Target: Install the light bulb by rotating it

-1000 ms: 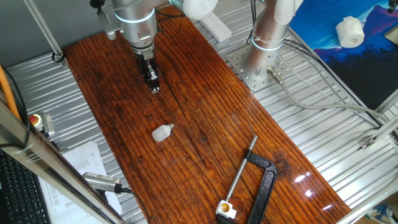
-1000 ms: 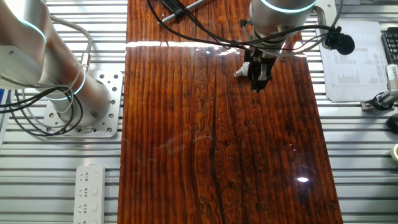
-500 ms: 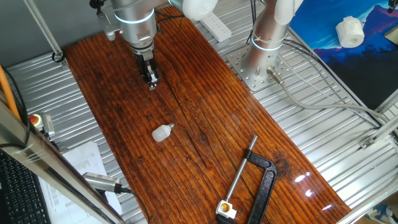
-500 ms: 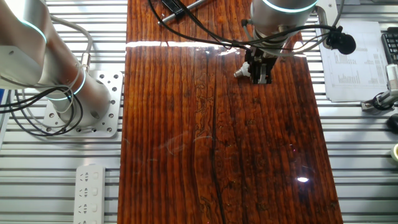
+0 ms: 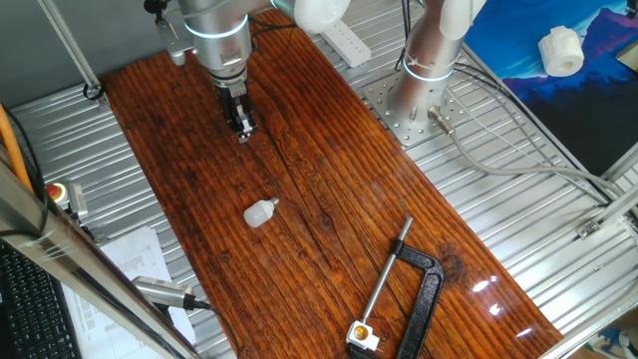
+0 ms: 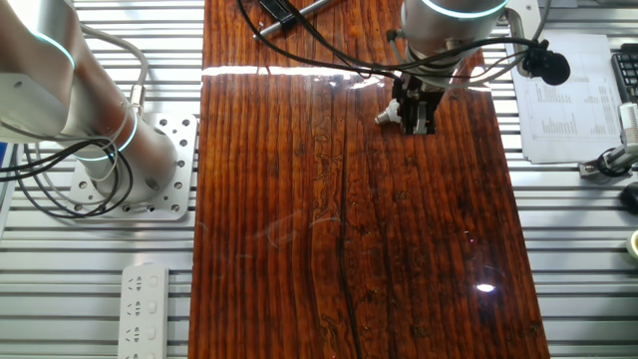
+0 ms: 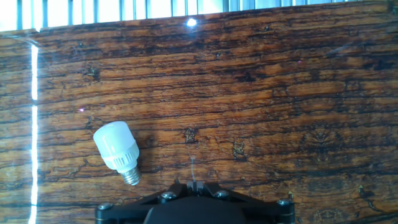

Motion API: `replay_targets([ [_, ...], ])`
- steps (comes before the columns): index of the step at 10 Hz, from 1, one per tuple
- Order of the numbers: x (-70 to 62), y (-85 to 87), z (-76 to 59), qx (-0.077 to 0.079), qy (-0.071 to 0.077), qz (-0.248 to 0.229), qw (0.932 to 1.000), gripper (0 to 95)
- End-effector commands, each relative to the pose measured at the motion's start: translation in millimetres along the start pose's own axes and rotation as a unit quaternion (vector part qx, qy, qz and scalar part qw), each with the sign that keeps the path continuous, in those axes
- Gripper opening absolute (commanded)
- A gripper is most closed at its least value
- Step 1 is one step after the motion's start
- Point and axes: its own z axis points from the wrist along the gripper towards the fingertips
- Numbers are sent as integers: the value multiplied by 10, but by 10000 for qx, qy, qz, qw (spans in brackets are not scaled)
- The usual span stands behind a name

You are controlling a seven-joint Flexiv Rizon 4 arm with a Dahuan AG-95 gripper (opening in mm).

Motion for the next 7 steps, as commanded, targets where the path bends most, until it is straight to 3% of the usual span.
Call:
replay_targets([
  [1,0,-2,1,16,1,0,10000,0],
  [4,1,-2,0,28,1,-4,10000,0],
  [5,8,-1,-9,37,-117,-372,9992,0],
  [6,13,-3,-18,69,-122,-782,9968,0],
  [7,13,-3,-18,61,-102,-649,9978,0],
])
